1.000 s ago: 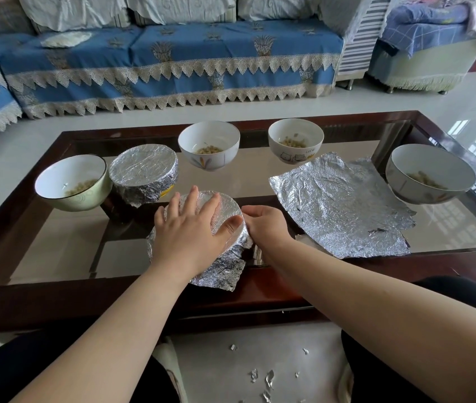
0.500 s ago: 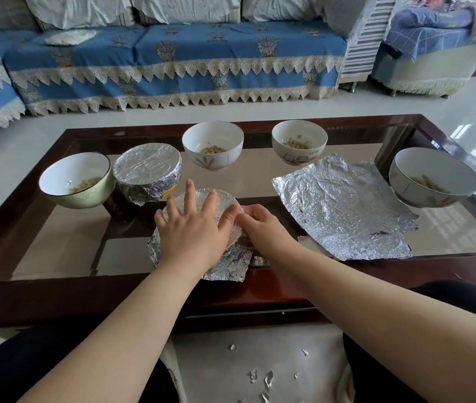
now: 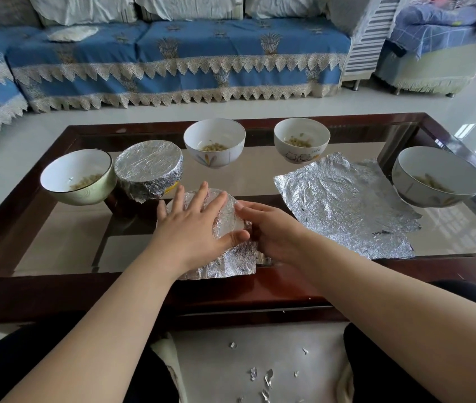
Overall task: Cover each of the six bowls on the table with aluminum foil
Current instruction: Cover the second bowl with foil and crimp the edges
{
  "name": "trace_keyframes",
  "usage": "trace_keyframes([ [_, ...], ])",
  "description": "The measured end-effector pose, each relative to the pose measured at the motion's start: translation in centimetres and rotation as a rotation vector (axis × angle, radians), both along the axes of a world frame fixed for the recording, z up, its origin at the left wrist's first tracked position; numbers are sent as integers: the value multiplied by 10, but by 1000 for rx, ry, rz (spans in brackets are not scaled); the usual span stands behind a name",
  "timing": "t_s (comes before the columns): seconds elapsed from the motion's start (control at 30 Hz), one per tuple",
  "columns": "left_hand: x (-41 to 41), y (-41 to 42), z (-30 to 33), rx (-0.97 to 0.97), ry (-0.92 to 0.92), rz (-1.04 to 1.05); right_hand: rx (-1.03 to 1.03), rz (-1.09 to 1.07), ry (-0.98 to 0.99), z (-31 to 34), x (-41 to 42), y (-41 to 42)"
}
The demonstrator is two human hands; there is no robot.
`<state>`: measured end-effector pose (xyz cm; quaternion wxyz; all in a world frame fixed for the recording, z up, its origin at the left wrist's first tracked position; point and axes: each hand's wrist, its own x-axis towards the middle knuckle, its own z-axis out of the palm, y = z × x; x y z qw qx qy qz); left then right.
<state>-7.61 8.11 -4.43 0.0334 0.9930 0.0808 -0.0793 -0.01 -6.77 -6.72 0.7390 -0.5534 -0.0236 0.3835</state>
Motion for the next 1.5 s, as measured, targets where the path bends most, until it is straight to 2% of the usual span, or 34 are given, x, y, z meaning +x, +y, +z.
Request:
trace_keyframes([
  [0.37,-1,0,-5,-9,-39,3,100,-89,49,-5,-6,1],
  [0.8,0,-2,-6,6,-65,21,-12,-214,21,-6,-4,10],
  [1.17,1,-3,-7,3,-19,12,-55,-204,61,-9,-2,14],
  [1.37,0,-2,-10,1,-50,7,44,-175,114,-14,0,16],
  [1.5,0,-3,-10,0,-55,15,33,-209,109,-20,3,19],
])
